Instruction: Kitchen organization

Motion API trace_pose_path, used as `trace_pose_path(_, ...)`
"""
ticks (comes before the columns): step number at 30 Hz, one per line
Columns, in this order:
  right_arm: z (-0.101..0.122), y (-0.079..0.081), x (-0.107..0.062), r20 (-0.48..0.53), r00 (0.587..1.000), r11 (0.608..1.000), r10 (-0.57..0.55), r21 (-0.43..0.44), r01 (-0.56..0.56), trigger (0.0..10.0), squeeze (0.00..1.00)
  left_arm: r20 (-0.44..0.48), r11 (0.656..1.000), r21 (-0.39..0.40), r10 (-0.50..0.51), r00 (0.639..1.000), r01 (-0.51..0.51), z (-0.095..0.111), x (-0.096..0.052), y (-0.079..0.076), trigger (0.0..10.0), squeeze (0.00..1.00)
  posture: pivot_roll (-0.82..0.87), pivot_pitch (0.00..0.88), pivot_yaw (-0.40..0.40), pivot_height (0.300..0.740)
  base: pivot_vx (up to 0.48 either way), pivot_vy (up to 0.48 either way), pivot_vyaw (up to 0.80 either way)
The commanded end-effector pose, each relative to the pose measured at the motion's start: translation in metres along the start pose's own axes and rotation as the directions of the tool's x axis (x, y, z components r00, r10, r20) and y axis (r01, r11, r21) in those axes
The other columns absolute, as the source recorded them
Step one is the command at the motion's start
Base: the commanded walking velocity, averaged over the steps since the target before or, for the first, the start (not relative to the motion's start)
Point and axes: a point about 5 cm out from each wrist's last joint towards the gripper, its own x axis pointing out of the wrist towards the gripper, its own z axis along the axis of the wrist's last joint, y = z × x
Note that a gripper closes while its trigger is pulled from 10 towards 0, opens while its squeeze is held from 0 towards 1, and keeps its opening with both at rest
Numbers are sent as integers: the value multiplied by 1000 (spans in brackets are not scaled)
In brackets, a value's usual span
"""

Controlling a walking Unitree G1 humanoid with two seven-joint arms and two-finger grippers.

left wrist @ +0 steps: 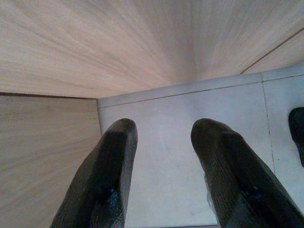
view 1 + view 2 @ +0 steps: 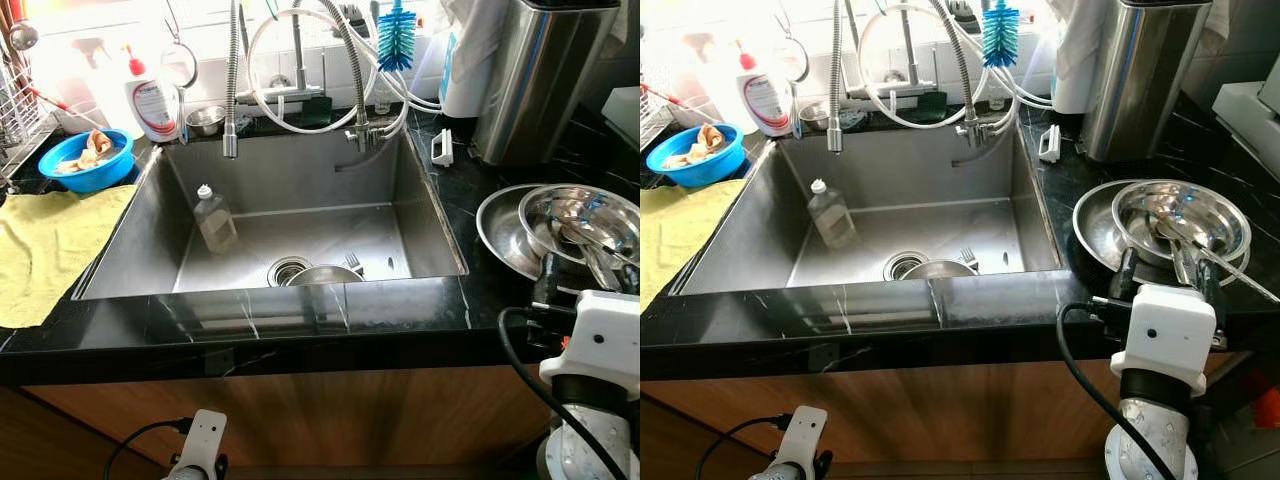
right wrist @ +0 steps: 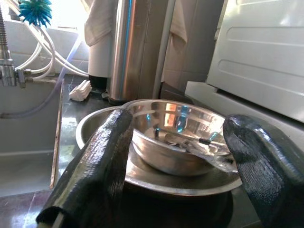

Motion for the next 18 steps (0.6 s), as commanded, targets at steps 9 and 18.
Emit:
trace_pose_path(9,-4,6,0,-30,999,1000,24,16,-23,4510,0,-23,1000,12,-1,1000,1,-7,-1,3,10000,0,-237,0,93,740,0,0,0)
trace_pose_path(18,-4,4,3,-26,1000,1000,9,12,-9,0,0,-20,1000,17,-3,1000,3,-6,-1,3,10000,0,-235,0,93,740,0,0,0)
